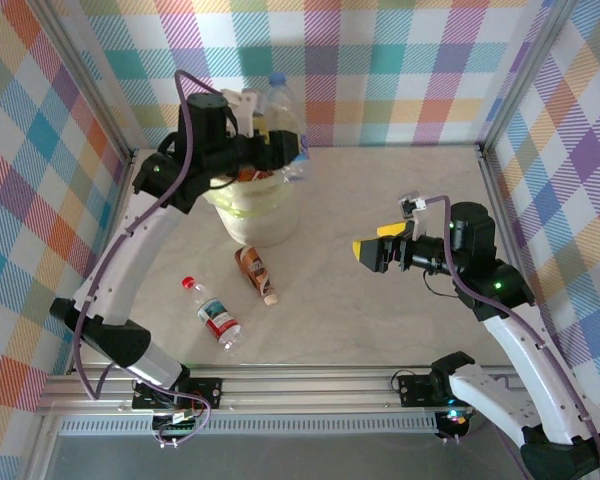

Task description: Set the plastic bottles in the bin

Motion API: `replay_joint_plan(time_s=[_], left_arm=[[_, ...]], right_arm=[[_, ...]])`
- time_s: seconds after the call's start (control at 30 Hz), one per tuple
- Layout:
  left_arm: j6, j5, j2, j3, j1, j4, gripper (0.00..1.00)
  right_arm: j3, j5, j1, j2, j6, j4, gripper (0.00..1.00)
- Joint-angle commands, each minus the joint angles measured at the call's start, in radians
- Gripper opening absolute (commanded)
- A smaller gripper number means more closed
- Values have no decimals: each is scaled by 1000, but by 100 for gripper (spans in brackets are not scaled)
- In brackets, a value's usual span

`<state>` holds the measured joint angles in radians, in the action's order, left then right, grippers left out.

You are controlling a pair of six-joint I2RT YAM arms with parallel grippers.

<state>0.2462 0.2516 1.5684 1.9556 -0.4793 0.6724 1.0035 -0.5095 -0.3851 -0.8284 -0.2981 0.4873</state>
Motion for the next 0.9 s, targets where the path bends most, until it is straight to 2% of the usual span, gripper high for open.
replay_joint_plan(time_s=[0.0, 0.27, 0.43, 0.6, 0.87], left_arm=[[10, -59, 51, 47, 68, 46, 68], [99, -56, 128, 93, 193, -4, 68], [201, -73, 174, 79, 197, -34, 68], [332, -79, 194, 9, 195, -145, 69], [355, -81, 270, 40, 164, -147, 73]], right_arm=[[36, -4, 5, 2, 7, 16, 100], [34, 12, 4, -20, -22, 7, 100], [39, 10, 5, -40, -45, -10, 100], [40, 12, 5, -44, -60, -12, 100], [43, 14, 4, -47, -67, 2, 100]])
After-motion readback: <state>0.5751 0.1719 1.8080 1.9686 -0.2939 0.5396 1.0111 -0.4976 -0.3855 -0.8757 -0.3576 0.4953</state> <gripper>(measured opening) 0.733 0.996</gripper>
